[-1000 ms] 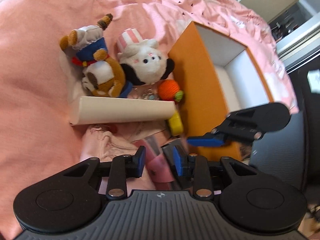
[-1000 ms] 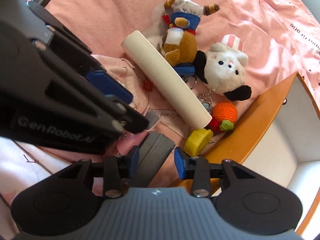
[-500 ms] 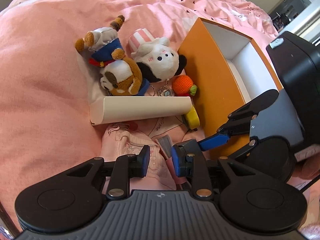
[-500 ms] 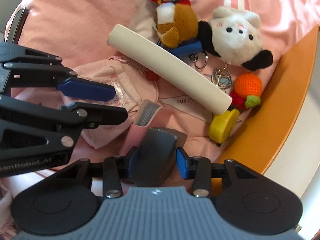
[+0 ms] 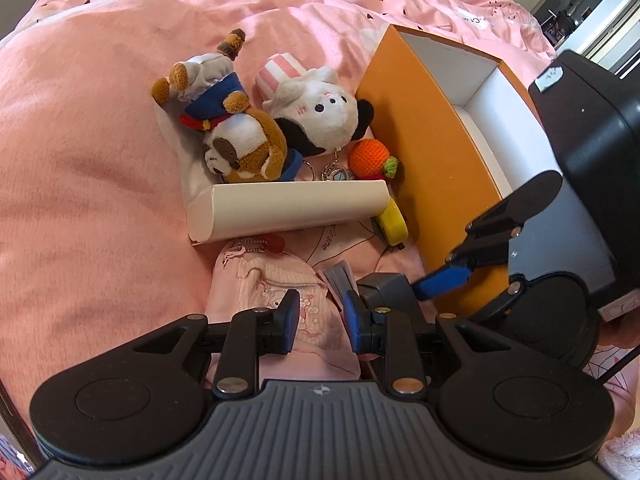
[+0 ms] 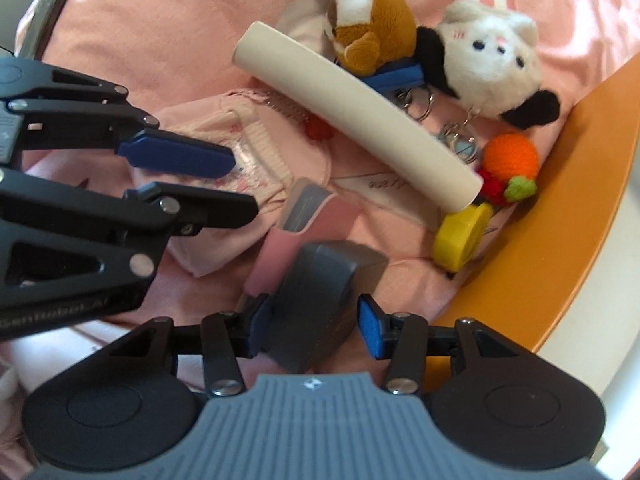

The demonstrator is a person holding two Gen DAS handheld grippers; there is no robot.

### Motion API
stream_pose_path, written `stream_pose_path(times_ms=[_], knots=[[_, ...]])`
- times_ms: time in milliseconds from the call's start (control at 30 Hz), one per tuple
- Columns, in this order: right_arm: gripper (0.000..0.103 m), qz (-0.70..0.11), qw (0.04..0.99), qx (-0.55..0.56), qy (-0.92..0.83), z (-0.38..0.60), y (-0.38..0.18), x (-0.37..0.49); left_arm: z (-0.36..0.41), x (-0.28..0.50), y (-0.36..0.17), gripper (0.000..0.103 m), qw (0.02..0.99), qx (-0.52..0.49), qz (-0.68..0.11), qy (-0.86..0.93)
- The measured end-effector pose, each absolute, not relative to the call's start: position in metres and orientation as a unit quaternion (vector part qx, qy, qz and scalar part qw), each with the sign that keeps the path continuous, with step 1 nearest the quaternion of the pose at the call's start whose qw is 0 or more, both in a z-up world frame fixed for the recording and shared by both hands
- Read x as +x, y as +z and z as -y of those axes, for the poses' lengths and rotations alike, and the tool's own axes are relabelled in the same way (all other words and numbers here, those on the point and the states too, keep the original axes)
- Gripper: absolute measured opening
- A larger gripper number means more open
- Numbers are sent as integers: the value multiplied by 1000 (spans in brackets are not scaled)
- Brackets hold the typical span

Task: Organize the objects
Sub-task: 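Grasp the grey block with the right tool while the left tool grasps the pink holder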

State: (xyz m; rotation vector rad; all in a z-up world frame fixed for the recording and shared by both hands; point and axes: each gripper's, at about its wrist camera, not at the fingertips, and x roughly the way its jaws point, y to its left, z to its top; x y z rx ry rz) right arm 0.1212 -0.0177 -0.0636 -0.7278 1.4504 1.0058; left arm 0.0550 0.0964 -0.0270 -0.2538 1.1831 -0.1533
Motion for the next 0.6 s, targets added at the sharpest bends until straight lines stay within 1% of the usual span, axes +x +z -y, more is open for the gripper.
stream_pose_path(times_ms=[33, 133, 267, 533, 600], knots=[[51, -620, 579, -310, 429, 18, -65, 121, -96, 55, -27, 31, 820, -119, -555, -71], [59, -610, 586, -326, 423, 16, -69, 114, -95, 55, -29, 31, 820, -116, -556, -68], [53, -603, 586, -334, 427, 17, -65, 114, -95, 53, -29, 31, 825, -114, -550, -69], [48, -576, 591, -359, 436, 25, -49, 115, -93, 52, -20, 32, 837, -134, -520, -107], [43, -568, 596, -362, 437, 28, -43, 117, -92, 55, -23, 32, 830, -146, -527, -114]])
